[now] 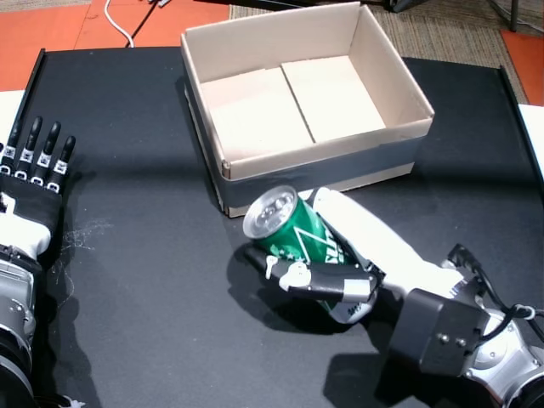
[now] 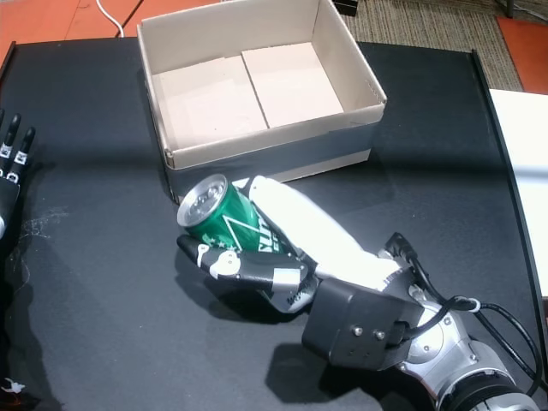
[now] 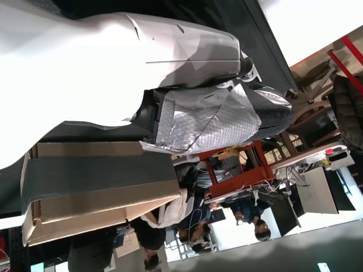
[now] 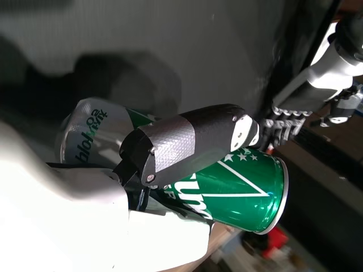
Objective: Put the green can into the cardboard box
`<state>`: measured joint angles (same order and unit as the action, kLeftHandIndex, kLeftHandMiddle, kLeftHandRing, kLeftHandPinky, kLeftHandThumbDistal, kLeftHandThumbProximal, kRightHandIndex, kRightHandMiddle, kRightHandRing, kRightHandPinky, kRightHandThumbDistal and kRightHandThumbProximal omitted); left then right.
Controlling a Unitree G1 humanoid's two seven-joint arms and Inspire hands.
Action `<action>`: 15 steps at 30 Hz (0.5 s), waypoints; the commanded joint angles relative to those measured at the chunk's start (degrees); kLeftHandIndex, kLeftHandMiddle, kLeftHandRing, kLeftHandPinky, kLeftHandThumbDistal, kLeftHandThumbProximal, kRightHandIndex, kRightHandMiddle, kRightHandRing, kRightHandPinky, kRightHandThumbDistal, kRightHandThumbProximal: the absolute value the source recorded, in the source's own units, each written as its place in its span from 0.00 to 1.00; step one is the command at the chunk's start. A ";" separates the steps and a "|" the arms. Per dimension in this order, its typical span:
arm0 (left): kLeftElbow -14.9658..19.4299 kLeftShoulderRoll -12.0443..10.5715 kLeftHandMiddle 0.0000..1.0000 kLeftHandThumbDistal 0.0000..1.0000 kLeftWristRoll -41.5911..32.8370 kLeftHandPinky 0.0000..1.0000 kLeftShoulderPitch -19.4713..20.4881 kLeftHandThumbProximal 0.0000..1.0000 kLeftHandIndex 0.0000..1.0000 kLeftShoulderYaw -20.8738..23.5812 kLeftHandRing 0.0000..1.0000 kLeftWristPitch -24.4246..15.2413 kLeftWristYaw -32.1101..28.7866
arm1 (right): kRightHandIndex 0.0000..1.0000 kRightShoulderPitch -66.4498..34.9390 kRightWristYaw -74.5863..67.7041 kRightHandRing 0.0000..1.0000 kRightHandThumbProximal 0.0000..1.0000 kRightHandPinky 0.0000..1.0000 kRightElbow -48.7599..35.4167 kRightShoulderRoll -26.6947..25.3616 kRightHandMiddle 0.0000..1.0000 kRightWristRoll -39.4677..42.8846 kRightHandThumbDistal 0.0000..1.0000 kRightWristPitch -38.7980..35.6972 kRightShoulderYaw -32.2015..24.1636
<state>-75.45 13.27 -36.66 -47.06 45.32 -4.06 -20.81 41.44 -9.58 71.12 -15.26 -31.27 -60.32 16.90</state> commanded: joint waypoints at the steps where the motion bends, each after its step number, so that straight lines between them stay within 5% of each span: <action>1: -0.22 -0.06 0.78 0.00 0.54 0.99 0.03 1.00 0.79 -0.34 0.87 -0.34 -0.43 | 0.01 4.43 -4.41 0.12 0.38 0.33 -3.09 -1.37 0.04 -1.11 0.00 -4.90 -0.04; 4: -0.27 -0.19 0.77 0.00 0.51 1.00 0.12 1.00 0.78 -0.44 0.87 -0.47 -0.52 | 0.00 8.14 -13.29 0.07 0.25 0.26 -7.00 -3.13 0.00 -4.99 0.05 -8.60 -0.80; 15: -0.29 -0.57 0.75 0.00 0.86 1.00 0.01 1.00 0.75 -0.94 0.84 -0.66 0.75 | 0.00 17.66 -53.58 0.00 0.25 0.17 -10.11 -6.94 0.00 -22.96 0.24 -7.09 1.53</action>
<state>-75.46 12.86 -36.57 -47.05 44.72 -4.15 -20.68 56.71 -57.23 61.04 -21.28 -52.56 -68.30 17.56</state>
